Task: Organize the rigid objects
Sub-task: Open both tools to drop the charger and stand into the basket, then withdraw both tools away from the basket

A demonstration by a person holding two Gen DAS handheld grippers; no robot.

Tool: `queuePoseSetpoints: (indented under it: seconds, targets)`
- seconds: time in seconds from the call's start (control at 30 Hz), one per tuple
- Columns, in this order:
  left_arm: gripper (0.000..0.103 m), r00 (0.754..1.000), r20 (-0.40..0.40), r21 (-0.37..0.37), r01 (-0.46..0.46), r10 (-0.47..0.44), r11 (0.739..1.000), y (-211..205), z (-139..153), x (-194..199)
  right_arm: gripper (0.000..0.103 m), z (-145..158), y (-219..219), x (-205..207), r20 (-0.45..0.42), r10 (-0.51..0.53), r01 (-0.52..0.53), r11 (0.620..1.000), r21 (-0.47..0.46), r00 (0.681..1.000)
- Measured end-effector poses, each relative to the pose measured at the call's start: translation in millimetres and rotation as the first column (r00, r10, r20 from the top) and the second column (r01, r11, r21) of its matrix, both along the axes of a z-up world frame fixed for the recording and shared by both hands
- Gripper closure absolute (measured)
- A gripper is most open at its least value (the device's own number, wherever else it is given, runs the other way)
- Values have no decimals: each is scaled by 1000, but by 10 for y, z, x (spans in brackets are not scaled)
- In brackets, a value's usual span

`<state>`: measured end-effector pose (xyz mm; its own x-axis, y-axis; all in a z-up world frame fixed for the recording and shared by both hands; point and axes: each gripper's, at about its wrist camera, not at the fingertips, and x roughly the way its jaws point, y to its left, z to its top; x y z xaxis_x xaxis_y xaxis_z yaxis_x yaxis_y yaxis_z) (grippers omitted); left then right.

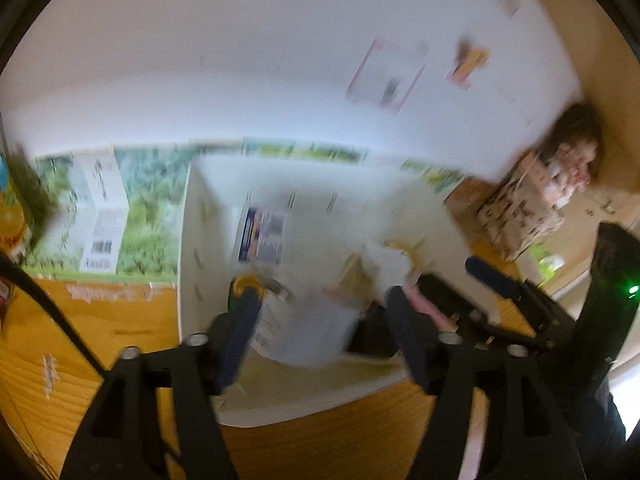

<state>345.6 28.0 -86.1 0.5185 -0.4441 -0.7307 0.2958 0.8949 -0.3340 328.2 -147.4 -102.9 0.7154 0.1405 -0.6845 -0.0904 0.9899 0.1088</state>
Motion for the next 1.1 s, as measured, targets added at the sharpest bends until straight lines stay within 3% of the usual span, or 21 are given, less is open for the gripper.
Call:
queuePoseSetpoints:
  seconds: [0.07,0.37,0.67,0.9,1.1]
  targets:
    - [16,999,45,-9,-8,8,1000,41,141,-90,23,103,19,-63,11,-2,2,1000,-2,1000]
    - [15,991,98,-40,-88,92,995,251,482,-473,21,555,-1,-415,52,5,-6,1000,23,999]
    - [10,987,53,-25,-151,152,988,207,498,-1014,16,842,-267,-831,60,5,-8,999,45,998]
    - [10,977,-41,-2,-209,209,978,34,301,-1532,16,800,-456,-1235,0,64,-63,997,44,998]
    - [10,971,-80,19,-226,227,974,-157,219,-1811,16,495,-571,-1548,-127,96,-84,992,100,987]
